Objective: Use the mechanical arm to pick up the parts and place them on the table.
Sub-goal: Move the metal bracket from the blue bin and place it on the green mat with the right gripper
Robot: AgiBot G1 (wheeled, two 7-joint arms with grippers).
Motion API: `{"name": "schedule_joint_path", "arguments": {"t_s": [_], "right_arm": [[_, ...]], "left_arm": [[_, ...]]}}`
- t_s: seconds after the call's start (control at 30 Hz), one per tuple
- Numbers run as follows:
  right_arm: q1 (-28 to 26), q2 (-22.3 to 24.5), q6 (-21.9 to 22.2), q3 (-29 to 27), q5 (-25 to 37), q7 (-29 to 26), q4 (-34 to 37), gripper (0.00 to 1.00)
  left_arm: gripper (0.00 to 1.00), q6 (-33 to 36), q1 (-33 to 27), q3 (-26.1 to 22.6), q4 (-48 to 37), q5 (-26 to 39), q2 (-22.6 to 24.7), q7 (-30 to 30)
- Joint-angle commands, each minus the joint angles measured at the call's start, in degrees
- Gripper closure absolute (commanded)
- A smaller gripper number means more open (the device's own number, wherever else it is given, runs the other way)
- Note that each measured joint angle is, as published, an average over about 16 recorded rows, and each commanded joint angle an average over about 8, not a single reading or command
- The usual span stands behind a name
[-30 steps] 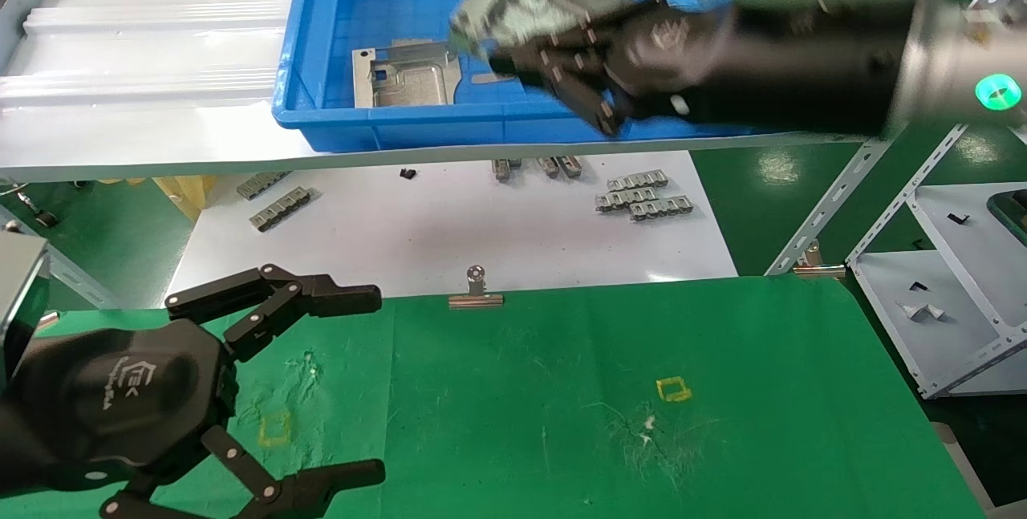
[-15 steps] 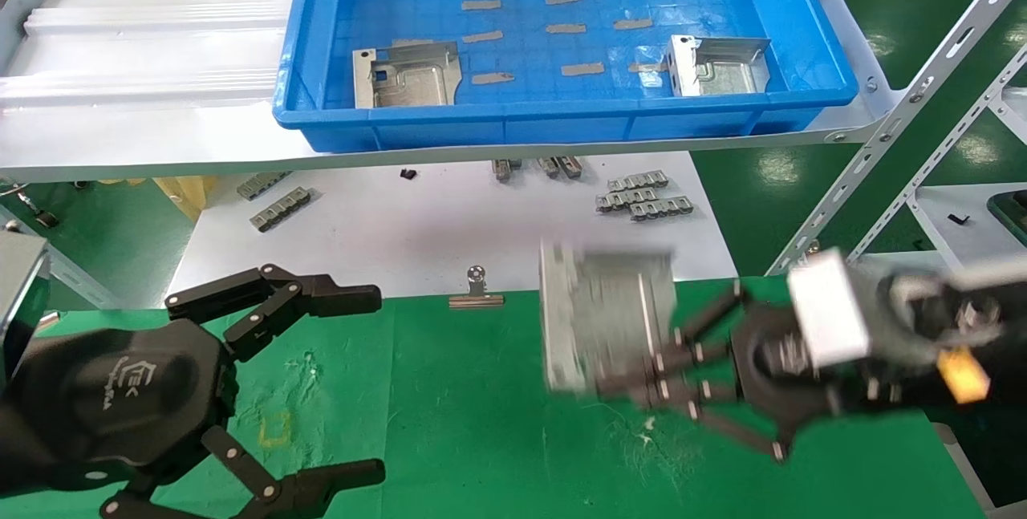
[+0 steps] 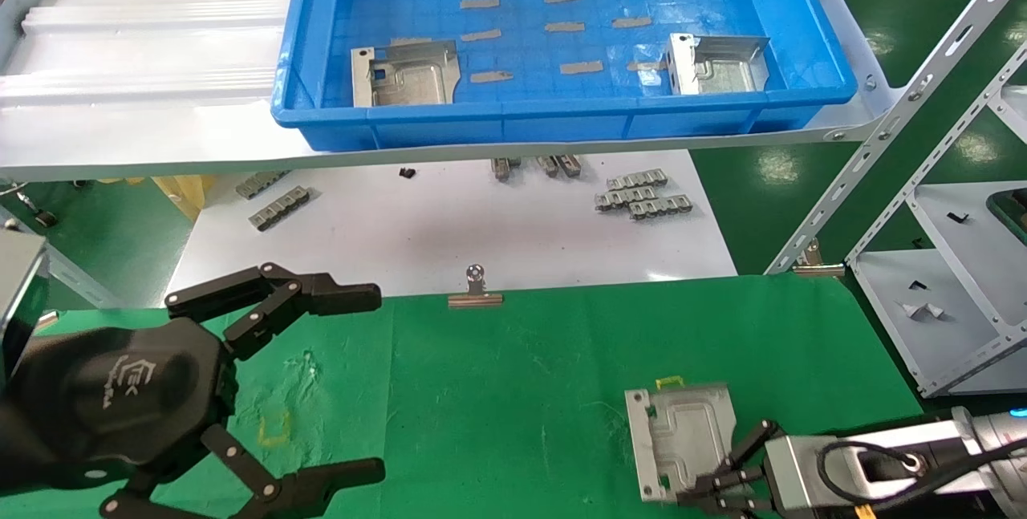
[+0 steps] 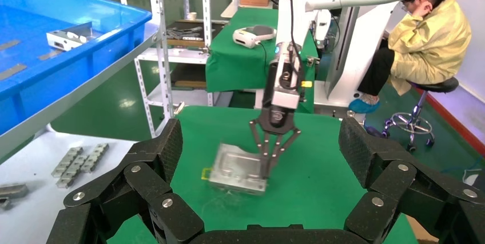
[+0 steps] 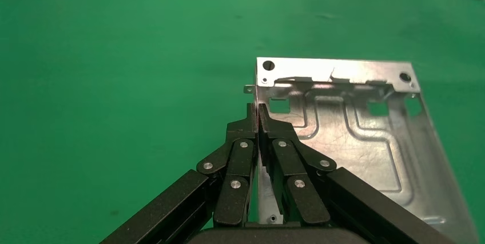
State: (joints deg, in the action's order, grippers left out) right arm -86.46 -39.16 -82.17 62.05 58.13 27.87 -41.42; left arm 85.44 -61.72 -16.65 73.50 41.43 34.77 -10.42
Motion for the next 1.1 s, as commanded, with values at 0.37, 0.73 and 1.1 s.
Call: {"name": "schedule_joint_path", "arguments": {"t_s": [0.37,0.73,1.1], "right_arm": [[0.42,-5.10,1.69,-0.43,0.27,8.15,11.70,1.00],[-3.20,-9.21,-1.74,0.32,2.03,13.44,24.98,1.00],[-3.57,-12.92,-2.66,0.31,2.04,17.73,33.50,0.63]], "left_arm": [[0.00,-0.02,-0.01,-0.04,0.00,-0.03,-0.02,0.02],[0.00,-0.04,-0.02,-0.08,0.00,-0.06,-0.03,0.04],[0.00,-0.05,-0.03,-0.12,0.00,-0.08,-0.05,0.06]]}}
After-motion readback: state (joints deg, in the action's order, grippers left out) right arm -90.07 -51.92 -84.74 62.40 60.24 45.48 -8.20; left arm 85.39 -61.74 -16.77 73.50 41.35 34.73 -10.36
